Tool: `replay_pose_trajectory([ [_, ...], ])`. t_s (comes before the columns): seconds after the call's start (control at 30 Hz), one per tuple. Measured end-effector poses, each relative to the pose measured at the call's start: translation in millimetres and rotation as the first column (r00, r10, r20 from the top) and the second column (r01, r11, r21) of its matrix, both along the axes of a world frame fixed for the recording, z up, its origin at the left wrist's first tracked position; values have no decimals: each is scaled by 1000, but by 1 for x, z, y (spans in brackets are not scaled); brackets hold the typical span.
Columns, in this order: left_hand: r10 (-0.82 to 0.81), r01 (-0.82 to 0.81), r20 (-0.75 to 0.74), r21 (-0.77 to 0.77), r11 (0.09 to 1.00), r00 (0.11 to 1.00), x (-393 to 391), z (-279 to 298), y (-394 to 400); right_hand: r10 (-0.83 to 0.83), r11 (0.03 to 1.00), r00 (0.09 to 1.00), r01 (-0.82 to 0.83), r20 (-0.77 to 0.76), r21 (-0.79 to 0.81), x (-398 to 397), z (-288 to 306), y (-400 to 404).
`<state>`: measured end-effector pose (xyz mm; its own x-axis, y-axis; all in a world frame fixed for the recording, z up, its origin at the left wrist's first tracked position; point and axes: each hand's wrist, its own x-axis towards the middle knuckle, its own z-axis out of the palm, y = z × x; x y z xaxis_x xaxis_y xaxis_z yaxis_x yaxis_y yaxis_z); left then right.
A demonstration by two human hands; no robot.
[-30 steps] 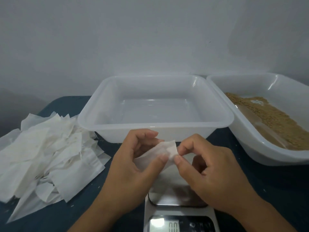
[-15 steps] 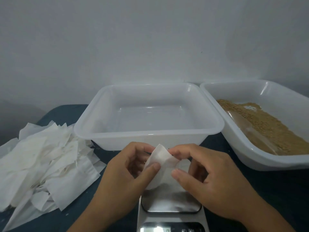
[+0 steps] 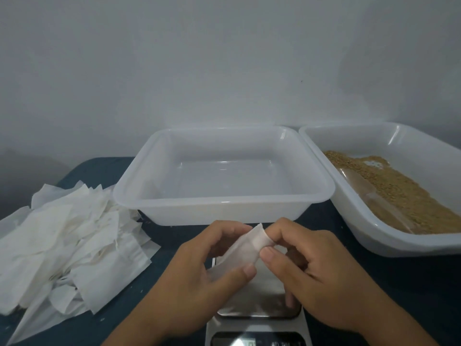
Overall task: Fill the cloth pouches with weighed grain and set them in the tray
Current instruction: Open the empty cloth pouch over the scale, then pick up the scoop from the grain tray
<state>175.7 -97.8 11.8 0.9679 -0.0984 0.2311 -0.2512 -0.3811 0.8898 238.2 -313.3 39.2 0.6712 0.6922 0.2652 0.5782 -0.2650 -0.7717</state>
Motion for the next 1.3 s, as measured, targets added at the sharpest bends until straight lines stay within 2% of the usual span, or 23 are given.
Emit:
replay_pose_trajectory([
  [0.1, -176, 150, -138, -183, 972, 975, 5, 9, 2, 37, 999, 998, -35, 56, -25, 1, 8, -6],
  [0.2, -364, 268, -233, -359, 894, 902, 14, 19, -3, 45, 994, 973, -22, 225, -105, 5, 21, -14],
  [0.27, -502, 390, -239, -393, 833, 831, 24, 28, -12, 43, 984, 959, 7, 279, -177, 7, 31, -20],
  [0.37, -622, 506, -243, -402, 763, 744, 38, 42, -25, 50, 975, 977, -3, 206, -220, 10, 43, -30],
  [0.4, -601, 496, -259, -372, 785, 756, 41, 44, -29, 55, 976, 984, -17, 170, -219, 11, 46, -35],
  [0.5, -405, 352, -255, -231, 907, 878, 52, 39, -44, 26, 965, 996, -2, 90, -261, 14, 58, -48],
  [0.57, -371, 332, -214, -194, 923, 904, 57, 41, -56, 22, 962, 997, 0, 76, -274, 17, 64, -55],
  [0.67, -475, 438, -198, -204, 875, 857, 62, 49, -71, 11, 954, 998, 10, 69, -298, 20, 70, -64],
  [0.77, -527, 436, -317, -314, 843, 789, 67, 49, -75, 20, 931, 995, 17, 97, -364, 22, 77, -72],
  [0.87, -610, 438, -403, -442, 783, 683, 70, 48, -76, 104, 895, 987, -40, 120, -444, 26, 90, -77],
  [0.93, -631, 480, -408, -418, 771, 659, 72, 48, -78, 159, 872, 979, -78, 129, -484, 30, 96, -80],
  [1.03, -633, 529, -406, -347, 774, 660, 76, 47, -82, 188, 848, 978, -117, 87, -517, 35, 102, -83],
  [1.17, -549, 494, -375, -238, 836, 747, 81, 45, -87, 154, 842, 987, -107, 45, -529, 39, 102, -90],
  [1.3, -502, 468, -348, -183, 865, 791, 83, 40, -91, 191, 839, 979, -124, 72, -530, 41, 100, -92],
])
